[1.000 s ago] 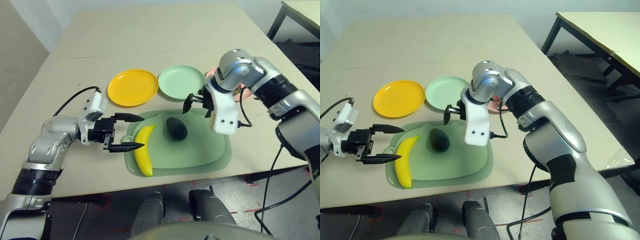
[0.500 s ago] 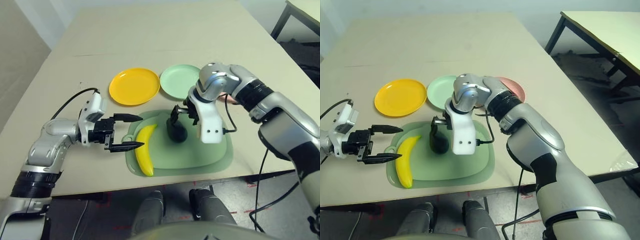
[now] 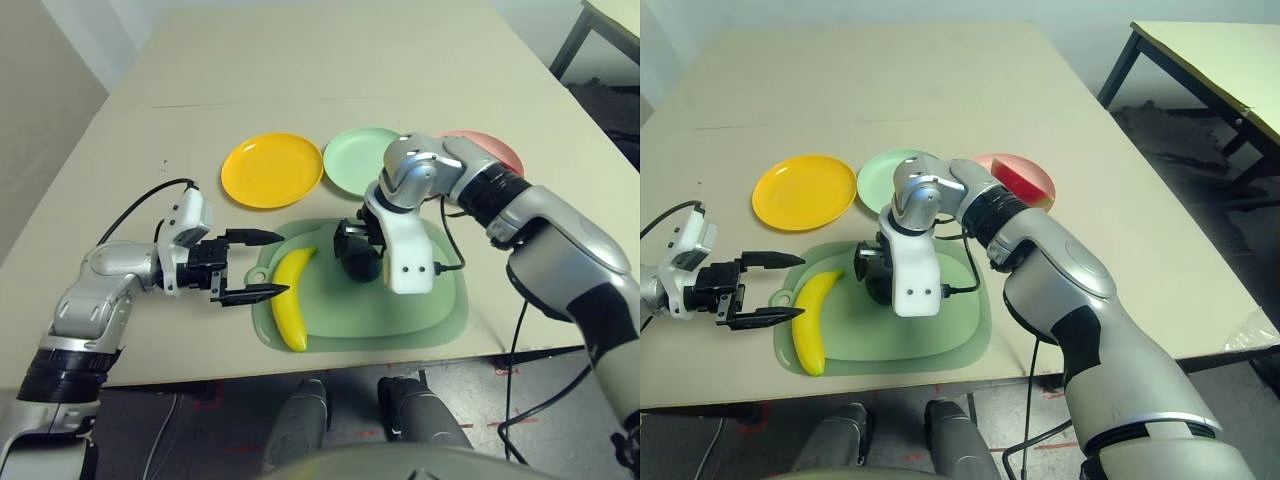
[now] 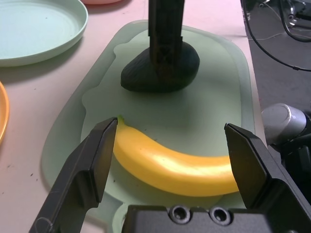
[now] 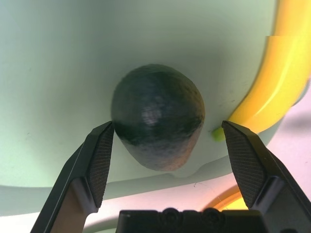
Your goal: Place the fruits into color-matched plates.
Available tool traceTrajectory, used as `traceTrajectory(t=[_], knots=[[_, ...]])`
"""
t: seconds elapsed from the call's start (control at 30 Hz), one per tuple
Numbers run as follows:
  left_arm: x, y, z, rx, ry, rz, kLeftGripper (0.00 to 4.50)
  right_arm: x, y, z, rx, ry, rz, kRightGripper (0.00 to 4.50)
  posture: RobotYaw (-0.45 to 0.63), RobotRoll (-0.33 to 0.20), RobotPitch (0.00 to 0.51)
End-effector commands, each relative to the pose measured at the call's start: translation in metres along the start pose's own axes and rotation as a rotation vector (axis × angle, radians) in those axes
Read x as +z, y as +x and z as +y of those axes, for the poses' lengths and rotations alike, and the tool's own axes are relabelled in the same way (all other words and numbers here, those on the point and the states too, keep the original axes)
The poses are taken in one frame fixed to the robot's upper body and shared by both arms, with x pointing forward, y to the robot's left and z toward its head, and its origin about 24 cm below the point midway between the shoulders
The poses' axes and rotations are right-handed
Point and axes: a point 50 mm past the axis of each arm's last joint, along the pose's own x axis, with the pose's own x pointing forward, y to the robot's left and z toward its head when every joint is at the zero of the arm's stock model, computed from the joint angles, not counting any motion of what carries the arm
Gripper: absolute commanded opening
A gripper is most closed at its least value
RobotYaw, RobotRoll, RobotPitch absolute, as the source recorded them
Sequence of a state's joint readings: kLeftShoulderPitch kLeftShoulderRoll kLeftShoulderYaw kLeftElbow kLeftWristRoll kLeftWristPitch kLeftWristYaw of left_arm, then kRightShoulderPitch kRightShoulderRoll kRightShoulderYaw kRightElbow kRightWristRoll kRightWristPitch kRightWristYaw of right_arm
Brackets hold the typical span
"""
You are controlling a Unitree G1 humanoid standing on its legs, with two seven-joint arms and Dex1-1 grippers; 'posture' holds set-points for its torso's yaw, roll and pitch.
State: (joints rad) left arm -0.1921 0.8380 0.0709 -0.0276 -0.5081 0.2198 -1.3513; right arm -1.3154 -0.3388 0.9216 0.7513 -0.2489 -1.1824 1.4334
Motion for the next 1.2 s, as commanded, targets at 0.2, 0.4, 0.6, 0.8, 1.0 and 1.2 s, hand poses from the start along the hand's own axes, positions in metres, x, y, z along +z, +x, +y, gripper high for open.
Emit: traceTrajectory(t=[0.2,0.4,0.6,0.8,1.0,1.2], knots=[[0.001,-0.003,0.000,0.011,0.013,0.015,4.50,0.015,0.007,0.009,0.036,0.056,-0.092,4.44,0.14,0.000,0.144],[0.005,-0.005,0.000,0.016,0.022,0.015,4.50,0.017,0.012,0.009,0.033,0.084,-0.107,3.17,0.14,0.000,0.144],[0.006,-0.005,-0.001,0.008,0.025,0.024,4.50,0.016,0.013,0.010,0.031,0.100,-0.104,1.09,0.14,0.000,0.145],[0.005,-0.006,0.002,0.015,0.030,0.029,4.50,0.013,0.008,0.013,0.056,0.125,-0.085,0.01,0.12,0.000,0.142],[0.007,-0.008,0.007,0.021,0.038,0.031,4.50,0.019,-0.010,0.023,0.108,0.204,-0.073,1.32,0.11,0.000,0.138],[0.008,-0.010,0.013,0.015,0.042,0.039,4.50,0.017,-0.043,0.008,0.053,0.278,-0.039,3.38,0.10,0.000,0.136]])
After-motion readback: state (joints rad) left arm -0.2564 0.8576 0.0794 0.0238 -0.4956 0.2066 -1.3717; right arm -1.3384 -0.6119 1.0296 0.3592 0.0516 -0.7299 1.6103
